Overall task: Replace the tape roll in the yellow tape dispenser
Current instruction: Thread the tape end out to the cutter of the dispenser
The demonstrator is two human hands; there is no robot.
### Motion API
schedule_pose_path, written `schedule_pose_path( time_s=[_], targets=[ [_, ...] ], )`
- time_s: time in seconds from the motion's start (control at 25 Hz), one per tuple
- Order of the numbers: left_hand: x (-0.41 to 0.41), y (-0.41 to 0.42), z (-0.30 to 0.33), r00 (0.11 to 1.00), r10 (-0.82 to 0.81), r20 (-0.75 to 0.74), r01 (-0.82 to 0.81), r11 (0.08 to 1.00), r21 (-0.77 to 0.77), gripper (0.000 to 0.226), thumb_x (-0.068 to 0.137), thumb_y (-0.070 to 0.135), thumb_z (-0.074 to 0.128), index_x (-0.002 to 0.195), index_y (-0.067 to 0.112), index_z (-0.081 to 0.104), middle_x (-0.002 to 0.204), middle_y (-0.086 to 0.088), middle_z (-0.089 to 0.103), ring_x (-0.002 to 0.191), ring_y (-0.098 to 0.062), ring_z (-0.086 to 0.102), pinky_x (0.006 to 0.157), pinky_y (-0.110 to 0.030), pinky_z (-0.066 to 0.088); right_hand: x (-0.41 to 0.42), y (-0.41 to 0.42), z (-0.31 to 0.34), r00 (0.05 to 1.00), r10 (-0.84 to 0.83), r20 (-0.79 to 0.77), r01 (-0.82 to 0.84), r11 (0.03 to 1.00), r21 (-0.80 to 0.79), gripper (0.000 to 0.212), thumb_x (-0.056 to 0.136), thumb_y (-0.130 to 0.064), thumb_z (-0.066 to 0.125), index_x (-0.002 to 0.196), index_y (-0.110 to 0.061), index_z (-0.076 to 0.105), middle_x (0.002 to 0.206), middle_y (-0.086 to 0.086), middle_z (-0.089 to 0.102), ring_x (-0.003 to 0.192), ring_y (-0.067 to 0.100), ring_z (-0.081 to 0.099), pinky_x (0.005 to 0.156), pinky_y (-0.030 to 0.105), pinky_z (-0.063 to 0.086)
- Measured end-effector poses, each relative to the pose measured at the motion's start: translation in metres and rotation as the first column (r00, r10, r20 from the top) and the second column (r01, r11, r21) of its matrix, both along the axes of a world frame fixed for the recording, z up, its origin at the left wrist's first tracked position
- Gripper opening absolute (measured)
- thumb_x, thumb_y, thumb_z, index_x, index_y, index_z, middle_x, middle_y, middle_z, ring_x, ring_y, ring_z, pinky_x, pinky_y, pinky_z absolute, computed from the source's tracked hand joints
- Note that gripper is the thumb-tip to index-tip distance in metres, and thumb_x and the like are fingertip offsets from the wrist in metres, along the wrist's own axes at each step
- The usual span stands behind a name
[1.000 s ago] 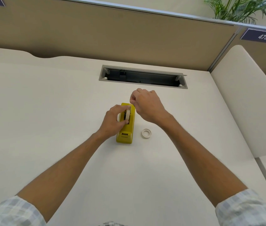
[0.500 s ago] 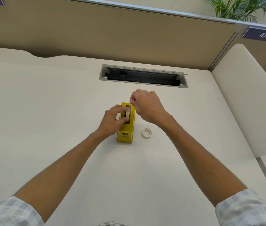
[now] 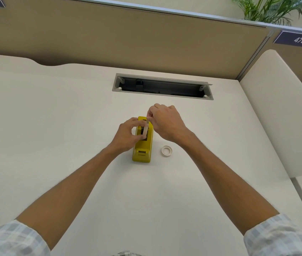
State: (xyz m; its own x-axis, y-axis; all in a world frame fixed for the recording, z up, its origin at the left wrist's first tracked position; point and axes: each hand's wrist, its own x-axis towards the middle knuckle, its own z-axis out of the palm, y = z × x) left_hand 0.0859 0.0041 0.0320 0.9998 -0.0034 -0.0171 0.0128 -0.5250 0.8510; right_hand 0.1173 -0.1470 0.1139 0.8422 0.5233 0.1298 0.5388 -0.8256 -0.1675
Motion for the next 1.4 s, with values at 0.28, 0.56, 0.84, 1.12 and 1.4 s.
schedule_pose_path(
  time_s=[0.28,0.56,0.84,1.12,1.4],
  targets=[
    [-0.0014,-0.0002,-0.0035,1.0,0.002,0.018,-0.001,0.997,-0.08,0.024,0.088,0.034,0.066,0.111,0.028,0.069,0.136,0.001,0.054,0.119,-0.019,0.05,0.092,-0.03,0.04,-0.0004,0.0014,0.0014,1.0,0.004,-0.006,-0.003,1.0,0.008,0.018,0.098,-0.025,0.052,0.108,-0.015,0.062,0.108,0.003,0.065,0.094,0.018,0.058,0.089,0.034,0.04],
    [0.0006,0.0014,-0.0033,0.999,0.01,0.04,-0.008,0.999,-0.047,0.045,0.083,0.03,0.073,0.126,0.027,0.06,0.122,0.012,0.059,0.114,-0.009,0.052,0.091,-0.021,0.038,-0.0004,0.0002,-0.0013,1.0,0.002,-0.009,-0.002,1.0,0.011,0.019,0.098,-0.026,0.051,0.108,-0.014,0.062,0.108,0.003,0.065,0.094,0.018,0.058,0.089,0.035,0.04],
    [-0.0021,0.0042,-0.0077,1.0,-0.014,-0.002,0.014,1.0,0.023,0.051,0.075,0.032,0.08,0.123,0.032,0.062,0.142,0.004,0.047,0.115,-0.011,0.042,0.091,-0.028,0.04,0.0002,-0.0015,0.0001,1.0,0.001,0.004,-0.001,1.0,0.005,0.018,0.098,-0.026,0.051,0.107,-0.014,0.062,0.106,0.003,0.065,0.093,0.017,0.057,0.09,0.035,0.04],
    [-0.0024,0.0035,-0.0056,0.998,-0.03,0.049,0.025,0.994,0.109,0.048,0.076,0.029,0.08,0.121,0.029,0.064,0.139,0.0,0.051,0.12,-0.018,0.048,0.091,-0.025,0.037,-0.0066,-0.0023,0.0006,0.996,0.056,0.071,-0.052,0.998,-0.046,0.016,0.097,-0.024,0.054,0.108,-0.014,0.061,0.104,0.003,0.064,0.091,0.018,0.057,0.09,0.035,0.04],
    [-0.005,0.0028,-0.0048,0.999,-0.043,0.027,0.039,0.991,0.131,0.051,0.079,0.028,0.077,0.128,0.028,0.06,0.147,0.0,0.044,0.129,-0.025,0.045,0.097,-0.034,0.043,0.0019,-0.0025,0.0008,0.999,0.029,0.032,-0.029,1.0,-0.004,0.014,0.097,-0.022,0.053,0.105,-0.014,0.061,0.104,0.003,0.064,0.092,0.017,0.057,0.091,0.036,0.04]
  ],
)
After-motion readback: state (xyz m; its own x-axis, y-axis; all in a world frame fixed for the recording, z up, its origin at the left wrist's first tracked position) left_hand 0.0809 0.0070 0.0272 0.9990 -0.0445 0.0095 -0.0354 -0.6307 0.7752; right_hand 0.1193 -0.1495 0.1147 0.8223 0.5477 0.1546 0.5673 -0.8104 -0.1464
